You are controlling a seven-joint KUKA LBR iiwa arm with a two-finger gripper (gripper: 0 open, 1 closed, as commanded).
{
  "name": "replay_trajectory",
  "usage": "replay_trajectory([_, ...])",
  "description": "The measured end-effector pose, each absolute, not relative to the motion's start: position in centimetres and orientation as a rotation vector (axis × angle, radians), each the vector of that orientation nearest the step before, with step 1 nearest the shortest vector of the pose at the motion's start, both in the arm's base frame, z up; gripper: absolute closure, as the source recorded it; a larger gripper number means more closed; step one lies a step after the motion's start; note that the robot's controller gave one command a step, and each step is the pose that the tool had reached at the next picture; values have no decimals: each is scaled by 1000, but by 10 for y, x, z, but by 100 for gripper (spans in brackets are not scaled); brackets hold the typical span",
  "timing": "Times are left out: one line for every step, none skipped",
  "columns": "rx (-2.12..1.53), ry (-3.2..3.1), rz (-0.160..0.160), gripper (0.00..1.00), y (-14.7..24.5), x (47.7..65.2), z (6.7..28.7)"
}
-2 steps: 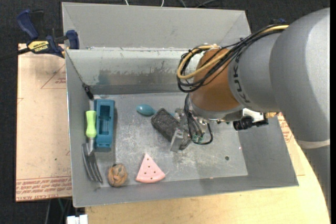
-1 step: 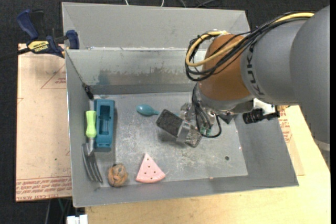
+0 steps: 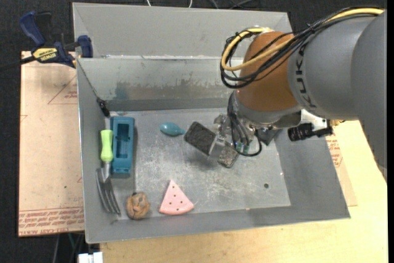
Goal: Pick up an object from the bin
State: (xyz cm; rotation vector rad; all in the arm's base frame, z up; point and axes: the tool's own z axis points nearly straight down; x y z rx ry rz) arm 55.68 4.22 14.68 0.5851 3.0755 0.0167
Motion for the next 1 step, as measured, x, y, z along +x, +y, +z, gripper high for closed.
replay_trajectory([605, 3076, 13, 100, 46, 549, 221])
